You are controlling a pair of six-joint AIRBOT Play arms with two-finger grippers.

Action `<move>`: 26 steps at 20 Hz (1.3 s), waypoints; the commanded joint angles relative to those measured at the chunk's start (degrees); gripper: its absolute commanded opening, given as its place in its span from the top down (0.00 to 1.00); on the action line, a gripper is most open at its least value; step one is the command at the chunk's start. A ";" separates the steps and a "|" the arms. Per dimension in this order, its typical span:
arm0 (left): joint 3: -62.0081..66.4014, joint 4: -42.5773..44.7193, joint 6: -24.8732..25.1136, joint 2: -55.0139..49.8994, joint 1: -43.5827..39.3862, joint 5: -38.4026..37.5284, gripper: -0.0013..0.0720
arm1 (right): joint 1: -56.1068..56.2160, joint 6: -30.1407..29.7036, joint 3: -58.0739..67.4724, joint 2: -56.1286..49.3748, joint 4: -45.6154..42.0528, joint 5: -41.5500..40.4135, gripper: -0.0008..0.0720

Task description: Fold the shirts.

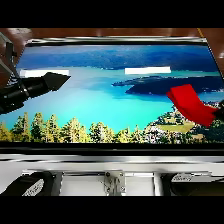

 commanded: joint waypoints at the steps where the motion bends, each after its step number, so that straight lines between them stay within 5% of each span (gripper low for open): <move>1: -0.02 0.02 -0.02 -0.87 -2.89 1.88 0.92 | -8.17 4.98 -11.10 7.28 -7.74 -0.42 0.91; 8: -0.02 1.03 0.00 -0.90 -3.45 1.88 0.92 | -18.73 12.35 -37.51 24.02 -13.55 -10.19 0.90; 16: -0.02 1.27 0.00 -1.01 -3.43 2.03 0.92 | -22.05 13.46 -44.94 28.50 -15.10 -14.53 0.88; 17: -0.02 1.27 0.00 -1.03 -3.43 2.05 0.92 | -22.05 14.40 -44.94 28.50 -15.30 -14.45 0.78; 18: -0.02 1.27 0.02 -1.03 -3.43 2.05 0.92 | -22.05 14.10 -44.94 28.52 -15.56 -14.10 0.43; 19: -0.02 1.27 0.00 -1.01 -3.43 2.05 0.92 | -22.05 11.17 -44.85 28.52 -15.98 -13.84 0.20; 21: -0.02 1.27 0.02 -1.01 -3.43 2.05 0.92 | -22.05 3.48 -42.10 28.52 -21.03 -11.17 0.16; 24: 0.00 1.75 0.00 -1.46 -3.43 2.05 0.92 | -22.05 3.26 -29.94 28.52 -32.61 -2.95 0.16; 26: 0.07 4.22 -0.09 -2.29 -3.50 1.86 0.92 | -21.49 3.23 -17.99 28.52 -26.18 -2.75 0.16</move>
